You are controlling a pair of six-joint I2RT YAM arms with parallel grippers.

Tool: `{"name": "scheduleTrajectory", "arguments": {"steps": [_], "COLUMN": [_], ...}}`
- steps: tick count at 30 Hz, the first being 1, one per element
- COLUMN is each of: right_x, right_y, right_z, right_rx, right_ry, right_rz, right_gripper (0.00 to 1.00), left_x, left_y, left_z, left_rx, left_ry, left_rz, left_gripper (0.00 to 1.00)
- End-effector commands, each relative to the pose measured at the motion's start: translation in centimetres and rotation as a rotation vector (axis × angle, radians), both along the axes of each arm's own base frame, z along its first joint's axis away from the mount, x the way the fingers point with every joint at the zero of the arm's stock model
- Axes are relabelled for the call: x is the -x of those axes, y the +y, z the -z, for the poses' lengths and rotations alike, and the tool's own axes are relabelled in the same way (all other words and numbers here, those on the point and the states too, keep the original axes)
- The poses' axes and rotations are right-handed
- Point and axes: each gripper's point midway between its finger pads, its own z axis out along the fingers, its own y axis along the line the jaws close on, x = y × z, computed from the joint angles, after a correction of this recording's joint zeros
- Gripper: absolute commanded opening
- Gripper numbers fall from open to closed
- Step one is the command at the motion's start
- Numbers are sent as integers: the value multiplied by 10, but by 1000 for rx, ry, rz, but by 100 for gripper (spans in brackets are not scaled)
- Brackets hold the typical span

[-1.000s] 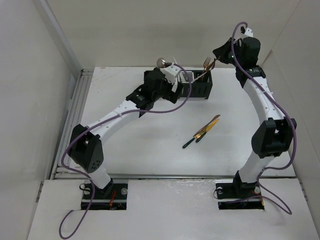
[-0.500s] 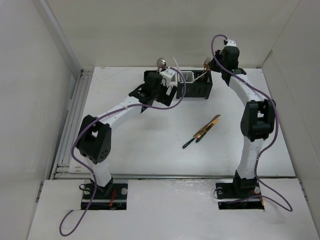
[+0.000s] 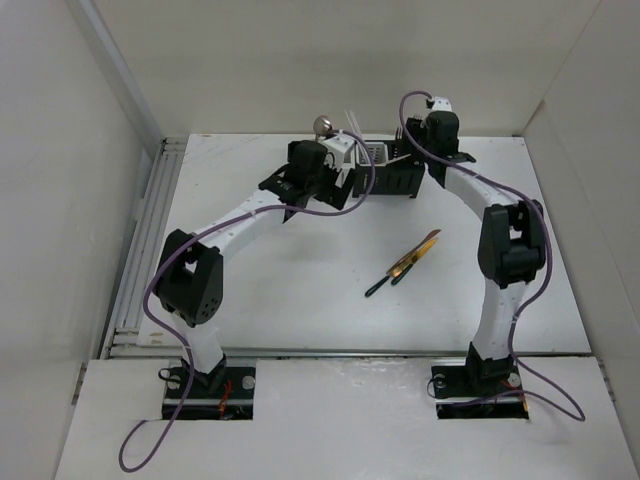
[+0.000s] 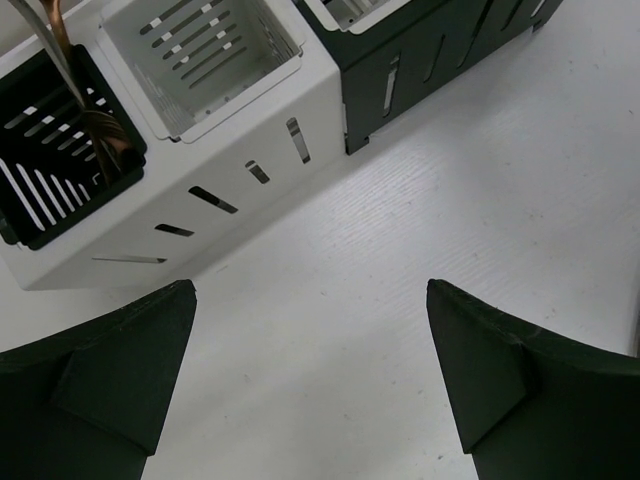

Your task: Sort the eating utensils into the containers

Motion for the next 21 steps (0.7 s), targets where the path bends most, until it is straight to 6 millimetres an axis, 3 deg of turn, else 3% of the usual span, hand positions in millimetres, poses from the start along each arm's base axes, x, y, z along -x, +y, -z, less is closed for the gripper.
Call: {"name": "scheduleTrajectory", "arguments": {"steps": [1,4,5,7,8,9,11,12,13,15,18,19,20,21], "right_x": [6,20,26,50,50,63,75,84,94,107,139,151,167,175], "right_y": [-25,-49,-55,-68,-73,-77,-89,-100,-105,-115,-120,-126,-126,-125], "right_z": [-87,-125,-133,-184,-181,-199,-216,-215,-222,-217,-194,-172,-181,-177], "right_rx": [-13,-36,-47,-55,-51,-52,-48,-38,-37,-38,-31,-10,0,0], "right_ry": [-187,-247,-259,-346,-333,-356,-358,-317,-309,-252,-118,-55,-81,-76], "right_rz": [71,124,136,170,180,194,216,236,239,226,226,233,228,228], "right_gripper": [60,64,64,69,71,73,76,79,80,80,80,80,80,80], "left_x": [2,12,16,25,32,36,52,59,68,90,117,122,128,133], "left_y": [-15,-28,-34,-44,-48,-54,-70,-75,-80,-100,-125,-130,-132,-140], "left_z": [-21,-23,-23,-21,-19,-19,-13,-11,8,21,54,61,80,84], "left_rx": [29,33,38,21,22,15,6,1,-27,-49,-100,-116,-146,-156], "left_ry": [-36,-31,-28,-29,-16,-21,-9,-2,38,73,189,207,256,254], "left_rz": [53,103,123,171,194,222,311,351,393,497,601,627,636,660], "left_gripper": [100,96,90,81,81,75,69,67,67,67,67,67,67,66]}}
